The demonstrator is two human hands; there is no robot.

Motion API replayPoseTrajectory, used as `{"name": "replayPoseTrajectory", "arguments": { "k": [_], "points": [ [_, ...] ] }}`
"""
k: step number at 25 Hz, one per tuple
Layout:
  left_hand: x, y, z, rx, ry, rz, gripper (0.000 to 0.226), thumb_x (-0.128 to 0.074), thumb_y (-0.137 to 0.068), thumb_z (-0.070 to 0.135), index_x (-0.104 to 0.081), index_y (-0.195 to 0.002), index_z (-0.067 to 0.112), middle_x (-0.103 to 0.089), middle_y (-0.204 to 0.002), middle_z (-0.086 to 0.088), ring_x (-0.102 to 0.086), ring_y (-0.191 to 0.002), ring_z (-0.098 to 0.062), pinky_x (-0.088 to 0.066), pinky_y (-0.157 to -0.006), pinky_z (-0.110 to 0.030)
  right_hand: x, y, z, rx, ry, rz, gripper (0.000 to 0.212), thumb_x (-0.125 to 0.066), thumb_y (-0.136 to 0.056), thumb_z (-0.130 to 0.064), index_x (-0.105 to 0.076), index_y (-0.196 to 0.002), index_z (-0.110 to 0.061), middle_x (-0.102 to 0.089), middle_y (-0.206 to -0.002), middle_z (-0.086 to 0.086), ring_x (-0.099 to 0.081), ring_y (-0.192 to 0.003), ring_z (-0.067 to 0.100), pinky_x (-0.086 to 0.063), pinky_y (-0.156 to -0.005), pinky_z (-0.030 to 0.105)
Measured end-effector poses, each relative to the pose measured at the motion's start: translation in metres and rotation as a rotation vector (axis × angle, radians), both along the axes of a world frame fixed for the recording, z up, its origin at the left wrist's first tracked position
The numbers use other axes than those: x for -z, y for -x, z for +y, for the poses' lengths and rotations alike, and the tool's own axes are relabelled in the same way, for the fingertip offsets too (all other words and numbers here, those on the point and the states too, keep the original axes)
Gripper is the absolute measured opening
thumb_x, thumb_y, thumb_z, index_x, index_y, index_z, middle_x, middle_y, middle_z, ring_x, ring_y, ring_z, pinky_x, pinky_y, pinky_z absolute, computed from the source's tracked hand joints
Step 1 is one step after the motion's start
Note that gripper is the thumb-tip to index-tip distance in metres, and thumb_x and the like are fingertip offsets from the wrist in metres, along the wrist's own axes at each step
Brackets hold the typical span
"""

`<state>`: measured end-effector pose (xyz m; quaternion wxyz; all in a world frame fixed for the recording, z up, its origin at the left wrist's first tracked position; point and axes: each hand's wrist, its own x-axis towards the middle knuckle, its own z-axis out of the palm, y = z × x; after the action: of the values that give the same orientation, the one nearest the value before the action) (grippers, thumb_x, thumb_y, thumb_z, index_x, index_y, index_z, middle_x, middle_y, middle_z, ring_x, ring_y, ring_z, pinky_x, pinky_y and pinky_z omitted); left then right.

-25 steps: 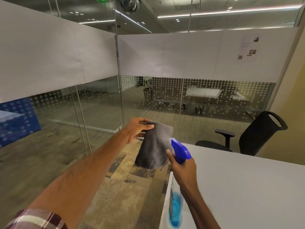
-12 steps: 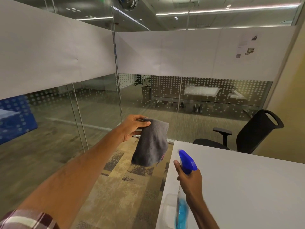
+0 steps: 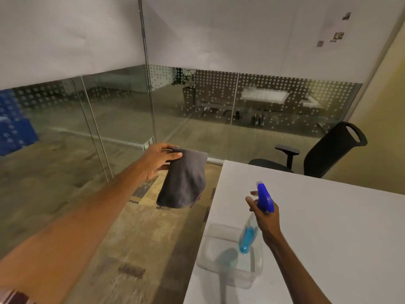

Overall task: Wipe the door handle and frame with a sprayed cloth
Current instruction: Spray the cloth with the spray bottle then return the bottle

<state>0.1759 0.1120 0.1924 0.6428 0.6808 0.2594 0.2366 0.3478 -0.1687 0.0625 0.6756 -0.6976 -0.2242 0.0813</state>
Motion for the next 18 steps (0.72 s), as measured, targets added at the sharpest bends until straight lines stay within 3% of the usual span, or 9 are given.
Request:
{"name": "replayPoseTrajectory", "arguments": {
  "k": [3, 5, 10, 14, 18],
  "points": [
    [0.017, 0.01, 0.001, -0.045, 0.016, 0.001, 0.019, -0.07, -0.084, 0.004, -0.07, -0.095, 0.019, -0.076, -0.086, 0.005, -0.071, -0.087, -0.012, -0.058, -0.066, -0.027, 0.019, -0.012, -0.007, -0.02, 0.043, 0.026, 0.029, -0.068, -0.085, -0.017, -0.059, -0.113, -0.015, -0.065, -0.088, 0.009, -0.063, -0.082, 0.028, -0.055, -0.078, 0.04],
    [0.024, 0.016, 0.002, -0.074, 0.023, 0.012, 0.02, -0.071, -0.083, 0.004, -0.069, -0.093, 0.021, -0.075, -0.086, 0.006, -0.071, -0.088, -0.012, -0.057, -0.07, -0.029, 0.031, -0.018, -0.011, -0.061, 0.067, 0.038, 0.033, -0.069, -0.084, -0.013, -0.058, -0.115, -0.012, -0.066, -0.098, 0.008, -0.063, -0.089, 0.032, -0.054, -0.083, 0.043],
    [0.034, 0.029, 0.006, -0.094, 0.021, 0.047, 0.019, -0.071, -0.084, 0.004, -0.07, -0.094, 0.02, -0.072, -0.095, 0.0, -0.068, -0.094, -0.015, -0.055, -0.071, -0.028, 0.057, -0.028, -0.019, -0.087, 0.104, 0.101, 0.044, -0.071, -0.082, -0.009, -0.056, -0.123, -0.005, -0.066, -0.113, 0.013, -0.062, -0.093, 0.028, -0.054, -0.079, 0.034],
    [0.035, 0.03, 0.006, -0.118, 0.036, 0.045, 0.019, -0.07, -0.083, 0.002, -0.07, -0.091, 0.019, -0.07, -0.095, -0.001, -0.066, -0.093, -0.014, -0.054, -0.071, -0.028, 0.069, -0.028, -0.022, -0.1, 0.095, 0.145, 0.04, -0.071, -0.081, -0.005, -0.057, -0.117, -0.012, -0.065, -0.109, 0.015, -0.062, -0.091, 0.032, -0.054, -0.08, 0.04],
    [0.037, 0.028, 0.008, -0.115, 0.028, 0.058, 0.019, -0.07, -0.083, 0.002, -0.07, -0.092, 0.019, -0.071, -0.094, 0.0, -0.068, -0.092, -0.013, -0.055, -0.07, -0.028, 0.073, -0.032, -0.018, -0.101, 0.102, 0.157, 0.05, -0.071, -0.081, -0.003, -0.053, -0.127, -0.001, -0.063, -0.116, 0.015, -0.061, -0.097, 0.036, -0.054, -0.083, 0.042]
  ]
}}
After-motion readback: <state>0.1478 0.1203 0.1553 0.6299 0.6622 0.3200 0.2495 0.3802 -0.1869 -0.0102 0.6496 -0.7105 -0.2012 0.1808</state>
